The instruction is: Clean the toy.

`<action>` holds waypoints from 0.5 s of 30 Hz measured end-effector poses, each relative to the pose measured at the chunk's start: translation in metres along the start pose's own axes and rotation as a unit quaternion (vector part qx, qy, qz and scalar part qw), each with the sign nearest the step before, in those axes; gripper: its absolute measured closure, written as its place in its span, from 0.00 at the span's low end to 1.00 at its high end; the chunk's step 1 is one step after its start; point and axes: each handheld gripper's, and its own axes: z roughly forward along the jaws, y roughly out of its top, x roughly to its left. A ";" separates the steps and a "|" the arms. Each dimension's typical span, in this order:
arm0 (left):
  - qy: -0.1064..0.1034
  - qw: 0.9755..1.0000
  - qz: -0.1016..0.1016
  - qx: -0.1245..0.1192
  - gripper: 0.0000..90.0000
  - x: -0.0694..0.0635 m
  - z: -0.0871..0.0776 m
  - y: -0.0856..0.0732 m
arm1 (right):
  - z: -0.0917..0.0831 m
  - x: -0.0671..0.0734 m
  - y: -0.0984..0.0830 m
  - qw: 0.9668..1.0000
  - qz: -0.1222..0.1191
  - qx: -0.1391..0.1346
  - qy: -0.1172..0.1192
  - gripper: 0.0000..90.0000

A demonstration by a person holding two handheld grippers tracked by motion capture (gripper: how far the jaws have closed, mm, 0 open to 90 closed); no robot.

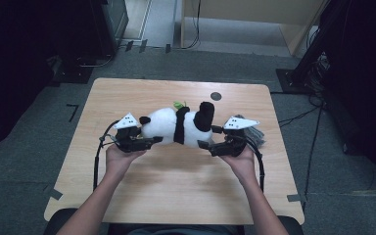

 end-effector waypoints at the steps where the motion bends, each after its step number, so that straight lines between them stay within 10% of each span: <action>1: -0.004 1.000 -0.013 -0.007 0.49 0.003 -0.003 0.001 | -0.001 0.000 -0.001 1.000 -0.007 0.004 -0.006 0.20; 15: -0.033 0.999 -0.032 0.005 0.47 -0.004 -0.004 0.008 | 0.030 0.009 -0.009 0.996 -0.053 0.008 -0.064 0.17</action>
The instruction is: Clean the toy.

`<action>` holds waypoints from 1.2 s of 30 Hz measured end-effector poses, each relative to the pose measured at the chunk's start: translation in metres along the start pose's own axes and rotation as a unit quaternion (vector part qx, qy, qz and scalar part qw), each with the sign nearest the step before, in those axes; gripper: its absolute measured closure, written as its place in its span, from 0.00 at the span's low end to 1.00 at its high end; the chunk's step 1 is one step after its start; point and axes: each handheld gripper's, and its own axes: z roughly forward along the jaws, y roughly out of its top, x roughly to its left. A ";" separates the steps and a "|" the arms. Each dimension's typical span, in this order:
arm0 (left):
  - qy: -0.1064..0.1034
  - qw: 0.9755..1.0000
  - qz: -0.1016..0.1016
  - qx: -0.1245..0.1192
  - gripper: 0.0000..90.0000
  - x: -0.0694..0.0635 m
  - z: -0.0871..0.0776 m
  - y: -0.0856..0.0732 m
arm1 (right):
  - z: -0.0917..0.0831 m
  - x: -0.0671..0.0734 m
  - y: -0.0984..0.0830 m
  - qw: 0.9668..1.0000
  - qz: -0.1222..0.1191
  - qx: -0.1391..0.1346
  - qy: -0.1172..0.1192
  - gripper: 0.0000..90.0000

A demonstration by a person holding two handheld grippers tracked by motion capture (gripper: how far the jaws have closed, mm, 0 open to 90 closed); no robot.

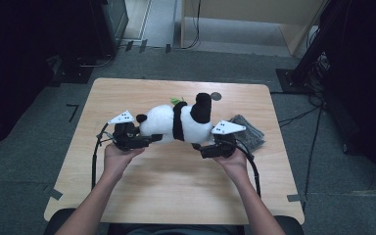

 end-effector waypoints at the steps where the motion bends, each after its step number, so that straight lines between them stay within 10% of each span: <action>1: 0.002 1.000 -0.005 0.002 0.47 0.000 0.002 -0.001 | 0.000 0.001 0.000 1.000 0.001 -0.005 -0.008 0.19; 13: 0.028 0.999 0.016 0.025 0.29 -0.002 0.014 -0.006 | -0.001 0.008 0.000 0.999 0.000 0.030 -0.039 0.49; 24: 0.013 1.000 0.021 0.003 0.19 0.006 0.008 -0.009 | -0.009 0.002 0.005 0.996 0.083 0.033 0.009 0.48; 32: 0.017 0.998 0.057 0.014 0.21 0.002 0.011 -0.013 | -0.019 -0.009 0.004 0.985 0.170 0.015 0.039 0.46; 36: 0.018 0.998 0.054 0.024 0.25 0.002 0.014 -0.014 | -0.022 -0.010 0.003 0.986 0.162 0.009 0.033 0.43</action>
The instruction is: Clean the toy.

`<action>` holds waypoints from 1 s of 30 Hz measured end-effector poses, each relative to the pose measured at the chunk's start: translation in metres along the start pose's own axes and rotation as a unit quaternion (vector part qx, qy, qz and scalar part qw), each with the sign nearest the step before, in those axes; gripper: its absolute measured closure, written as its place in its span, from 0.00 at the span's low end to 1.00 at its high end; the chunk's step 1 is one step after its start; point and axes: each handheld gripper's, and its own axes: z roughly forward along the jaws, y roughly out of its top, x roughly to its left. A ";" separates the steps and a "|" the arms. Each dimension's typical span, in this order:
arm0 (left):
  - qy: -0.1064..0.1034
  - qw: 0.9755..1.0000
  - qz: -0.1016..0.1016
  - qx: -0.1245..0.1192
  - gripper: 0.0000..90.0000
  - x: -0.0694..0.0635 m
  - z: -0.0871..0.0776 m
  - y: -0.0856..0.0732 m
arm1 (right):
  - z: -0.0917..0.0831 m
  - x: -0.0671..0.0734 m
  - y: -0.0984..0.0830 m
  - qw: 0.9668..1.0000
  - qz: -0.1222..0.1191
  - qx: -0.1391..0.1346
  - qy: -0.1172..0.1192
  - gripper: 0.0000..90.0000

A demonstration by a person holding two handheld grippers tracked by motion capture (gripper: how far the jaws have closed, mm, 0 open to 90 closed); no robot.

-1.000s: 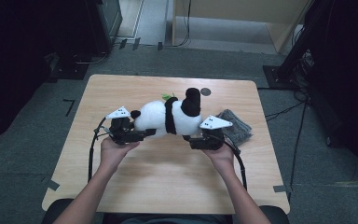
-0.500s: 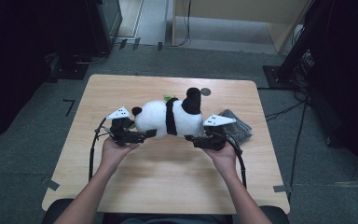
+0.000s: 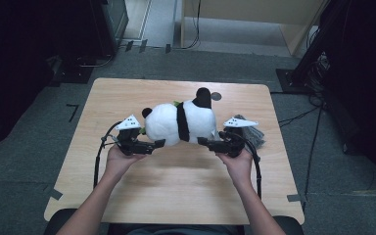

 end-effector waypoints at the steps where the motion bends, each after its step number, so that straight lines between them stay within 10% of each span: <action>1: 0.002 1.000 -0.001 0.004 0.25 0.000 0.001 0.000 | 0.000 0.001 0.000 1.000 -0.009 0.000 -0.004 0.42; 10: -0.023 0.996 -0.084 0.006 0.27 0.009 -0.003 -0.002 | 0.000 0.010 0.000 0.996 -0.077 0.026 -0.040 0.40; 17: -0.005 0.998 -0.066 0.023 0.27 0.006 -0.002 -0.006 | 0.004 0.020 -0.004 0.990 -0.107 0.061 -0.069 0.40; 30: 0.002 0.994 -0.100 0.049 0.27 0.015 -0.002 -0.015 | 0.007 0.015 -0.004 0.994 -0.075 0.069 -0.038 0.40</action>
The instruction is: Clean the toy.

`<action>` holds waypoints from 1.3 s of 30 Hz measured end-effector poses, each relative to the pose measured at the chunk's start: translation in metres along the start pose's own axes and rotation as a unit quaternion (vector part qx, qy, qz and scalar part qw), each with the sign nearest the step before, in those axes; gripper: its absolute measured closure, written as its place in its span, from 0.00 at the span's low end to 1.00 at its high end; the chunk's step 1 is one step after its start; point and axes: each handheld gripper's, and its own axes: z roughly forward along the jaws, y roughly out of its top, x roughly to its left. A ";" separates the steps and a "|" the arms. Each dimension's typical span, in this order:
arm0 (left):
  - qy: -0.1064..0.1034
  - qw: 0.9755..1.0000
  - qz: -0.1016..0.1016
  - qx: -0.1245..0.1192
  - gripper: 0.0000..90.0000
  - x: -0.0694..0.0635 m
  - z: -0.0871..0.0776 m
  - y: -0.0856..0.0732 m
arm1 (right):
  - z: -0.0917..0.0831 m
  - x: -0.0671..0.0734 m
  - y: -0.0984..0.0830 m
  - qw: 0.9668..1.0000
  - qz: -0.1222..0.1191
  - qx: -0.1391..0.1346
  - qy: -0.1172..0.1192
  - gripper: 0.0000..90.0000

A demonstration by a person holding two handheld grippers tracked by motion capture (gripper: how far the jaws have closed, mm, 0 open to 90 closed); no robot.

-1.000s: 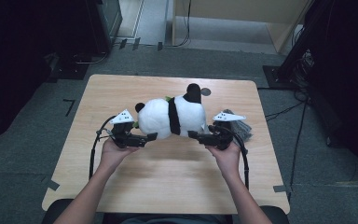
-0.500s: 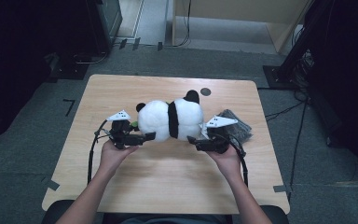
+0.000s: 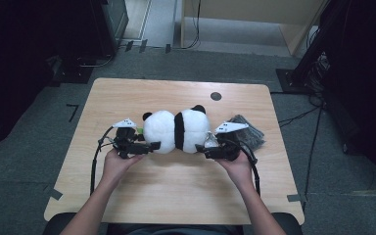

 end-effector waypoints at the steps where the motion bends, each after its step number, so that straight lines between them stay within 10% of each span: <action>1: 0.002 1.000 -0.001 0.001 0.27 0.000 0.000 0.000 | 0.001 -0.001 0.000 1.000 -0.001 0.000 0.001 0.40; 14: -0.004 1.000 0.002 -0.007 0.27 -0.005 -0.003 0.001 | -0.008 0.009 0.007 0.999 -0.031 -0.019 -0.012 0.44; 24: 0.012 1.000 -0.017 0.015 0.26 0.007 0.008 -0.002 | -0.003 0.000 0.010 0.999 -0.007 -0.036 -0.002 0.42; 39: 0.040 0.999 0.013 -0.016 0.28 0.008 0.000 0.004 | -0.009 -0.014 0.009 0.999 -0.004 -0.039 -0.025 0.42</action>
